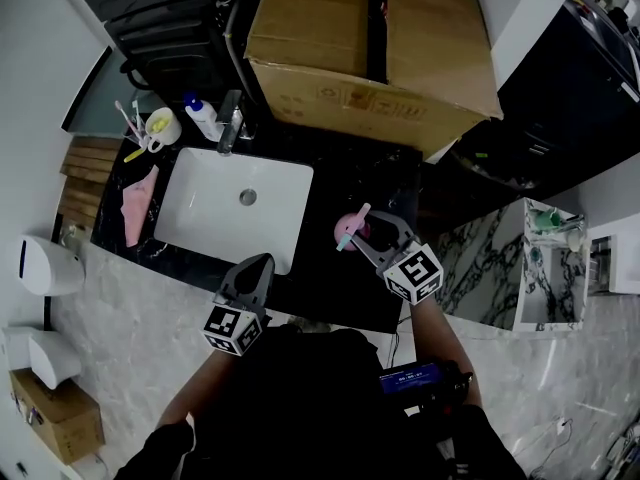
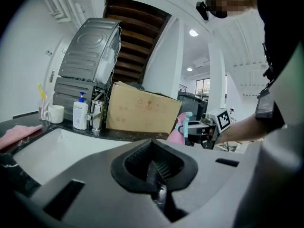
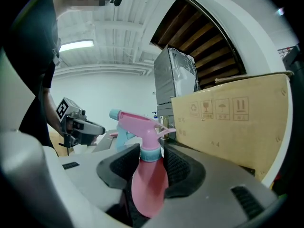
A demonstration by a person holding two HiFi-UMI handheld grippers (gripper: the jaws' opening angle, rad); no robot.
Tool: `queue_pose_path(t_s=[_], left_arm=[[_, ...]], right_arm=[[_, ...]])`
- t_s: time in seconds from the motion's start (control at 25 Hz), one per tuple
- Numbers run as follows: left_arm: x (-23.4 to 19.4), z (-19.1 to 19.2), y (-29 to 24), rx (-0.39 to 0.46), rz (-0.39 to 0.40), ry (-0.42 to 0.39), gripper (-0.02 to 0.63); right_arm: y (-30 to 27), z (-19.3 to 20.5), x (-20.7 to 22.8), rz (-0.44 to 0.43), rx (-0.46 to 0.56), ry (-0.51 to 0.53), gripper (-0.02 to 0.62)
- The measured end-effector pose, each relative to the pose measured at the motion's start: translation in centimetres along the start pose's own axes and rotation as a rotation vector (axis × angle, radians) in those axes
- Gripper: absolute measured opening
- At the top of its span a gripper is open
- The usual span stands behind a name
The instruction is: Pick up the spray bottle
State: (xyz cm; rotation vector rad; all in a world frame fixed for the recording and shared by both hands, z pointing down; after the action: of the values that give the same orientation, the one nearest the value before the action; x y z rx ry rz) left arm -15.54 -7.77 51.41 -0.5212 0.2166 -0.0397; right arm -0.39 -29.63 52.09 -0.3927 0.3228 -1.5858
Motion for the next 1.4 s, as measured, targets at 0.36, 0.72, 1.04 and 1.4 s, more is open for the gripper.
queue_pose_path(t_s=[0.36,0.72,1.04,1.4], left_arm=[[0.6,0.5,0.8,0.003,-0.030,0.013,0.008],[1.8,1.2,1.6,-0.009,-0.042,0.013,0.007],[2.3,0.8,1.3,-0.011,-0.019,-0.010,0.008],[4.2,0.2,-0.2,-0.025,0.036,-0.038,0.008]], right_arm=[[0.5,0.1,-0.1,0.008,0.019,0.006,0.159],[1.8,0.4,-0.3,0.030,0.029,0.017,0.147],[3.8,0.8,0.2,0.056,0.066,-0.018,0.146],[6.4,1.9,0.4,0.104,0.099,-0.076,0.146]])
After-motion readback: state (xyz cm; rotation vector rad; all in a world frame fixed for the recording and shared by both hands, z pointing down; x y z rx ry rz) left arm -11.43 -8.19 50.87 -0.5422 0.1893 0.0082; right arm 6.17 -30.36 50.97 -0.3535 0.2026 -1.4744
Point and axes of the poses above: the fingertips, and each gripper's own axes: y backward along the fingers, x to its right, z out of its underside, the point moved 7 cm from there along y, backward along the fingers, and after that the axes turned 14 degrees about -x, right-handed, at the moved point
